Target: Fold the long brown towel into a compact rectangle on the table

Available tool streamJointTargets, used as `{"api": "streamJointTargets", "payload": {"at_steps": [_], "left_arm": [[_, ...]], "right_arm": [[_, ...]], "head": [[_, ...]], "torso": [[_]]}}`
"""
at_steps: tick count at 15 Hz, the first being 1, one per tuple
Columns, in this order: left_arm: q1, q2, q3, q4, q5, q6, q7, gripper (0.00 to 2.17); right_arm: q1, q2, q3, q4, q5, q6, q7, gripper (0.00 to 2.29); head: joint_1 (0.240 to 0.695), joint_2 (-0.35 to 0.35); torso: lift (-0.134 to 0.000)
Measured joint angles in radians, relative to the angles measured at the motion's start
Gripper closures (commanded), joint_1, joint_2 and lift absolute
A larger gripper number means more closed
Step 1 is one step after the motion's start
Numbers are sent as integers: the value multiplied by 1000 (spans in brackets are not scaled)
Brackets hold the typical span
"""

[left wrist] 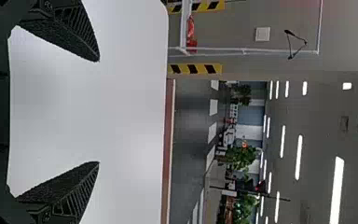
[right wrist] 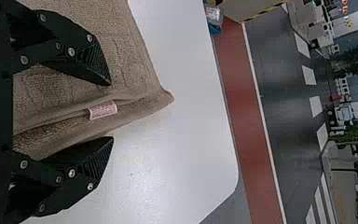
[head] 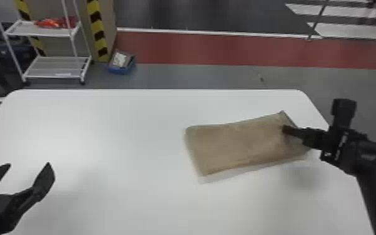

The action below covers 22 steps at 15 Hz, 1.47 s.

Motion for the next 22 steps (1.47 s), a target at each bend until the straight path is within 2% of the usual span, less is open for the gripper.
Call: {"api": "streamJointTargets", "payload": {"at_steps": [3,4,9,16,18,22], "left_arm": [[3,0,-10,2,36,-35,37,93],[3,0,-13,2,38,-49,43,93],[4,2,-18,7,36,-68,30,93],[-6,-1,-18,21,31,-62,12,97],[-10,-4,-19,25,30,-61,7,97],[-14,-5,-21,31,30,-57,0,97]], "right_arm": [[5,0,1,-4,1,3,14,1339],[8,1,1,-7,0,3,16,1416],[52,13,-14,-82,-40,16,16,1420],[127,31,-117,-320,-209,81,11,1416],[143,47,-135,-367,-270,91,12,1420],[144,96,-111,-427,-318,91,13,1416]], "head": [[695,-72],[695,-70],[695,-65],[695,-75],[695,-69],[695,-27]], "torso": [[-123],[-123],[-123],[-123],[-123],[-123]]}}
